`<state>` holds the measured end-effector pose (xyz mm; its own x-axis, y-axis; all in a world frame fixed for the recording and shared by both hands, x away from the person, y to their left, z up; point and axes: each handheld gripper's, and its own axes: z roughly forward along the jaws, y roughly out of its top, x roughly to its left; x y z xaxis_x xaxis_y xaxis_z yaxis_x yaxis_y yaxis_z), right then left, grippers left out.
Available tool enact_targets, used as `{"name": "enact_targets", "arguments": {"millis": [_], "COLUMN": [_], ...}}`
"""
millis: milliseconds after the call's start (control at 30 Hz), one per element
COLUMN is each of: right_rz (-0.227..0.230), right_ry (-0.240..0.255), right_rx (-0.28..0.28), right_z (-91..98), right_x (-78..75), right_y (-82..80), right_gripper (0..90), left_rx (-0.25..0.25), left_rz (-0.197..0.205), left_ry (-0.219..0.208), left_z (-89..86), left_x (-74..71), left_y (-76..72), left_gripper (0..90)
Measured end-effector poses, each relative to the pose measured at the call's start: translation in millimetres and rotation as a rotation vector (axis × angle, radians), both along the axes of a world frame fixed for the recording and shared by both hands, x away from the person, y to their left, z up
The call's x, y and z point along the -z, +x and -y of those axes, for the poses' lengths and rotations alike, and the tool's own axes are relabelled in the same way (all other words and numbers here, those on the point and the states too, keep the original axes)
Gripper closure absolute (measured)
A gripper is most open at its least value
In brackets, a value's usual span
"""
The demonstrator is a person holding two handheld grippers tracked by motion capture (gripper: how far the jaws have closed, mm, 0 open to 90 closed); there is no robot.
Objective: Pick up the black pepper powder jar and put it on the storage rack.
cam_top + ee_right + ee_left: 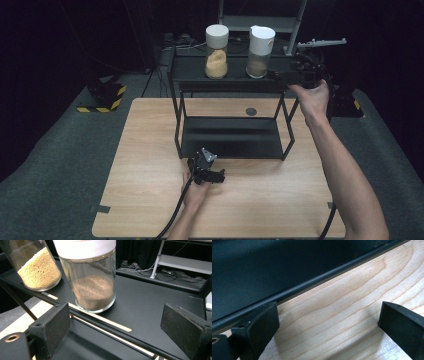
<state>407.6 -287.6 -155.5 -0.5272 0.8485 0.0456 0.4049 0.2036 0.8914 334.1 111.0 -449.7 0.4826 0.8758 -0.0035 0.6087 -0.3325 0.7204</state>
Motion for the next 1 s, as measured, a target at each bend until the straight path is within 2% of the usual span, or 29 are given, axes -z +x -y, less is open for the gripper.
{"name": "enact_targets", "arguments": {"millis": [300,1000], "right_rz": [0.012,-0.002], "right_ry": [-0.004,-0.007], "right_rx": [-0.009,-0.022], "right_z": [6.2,20.5], "right_x": [5.4,24.2], "right_y": [-9.6,-25.6], "right_gripper": [9.4,9.7], "left_rx": [-0.003,-0.003], "left_rz": [0.001,0.001], "left_ry": [-0.004,-0.004], "left_z": [0.2,0.1], "left_x": [0.5,0.5], "left_y": [-0.3,-0.3], "left_gripper": [3.1,3.1]}}
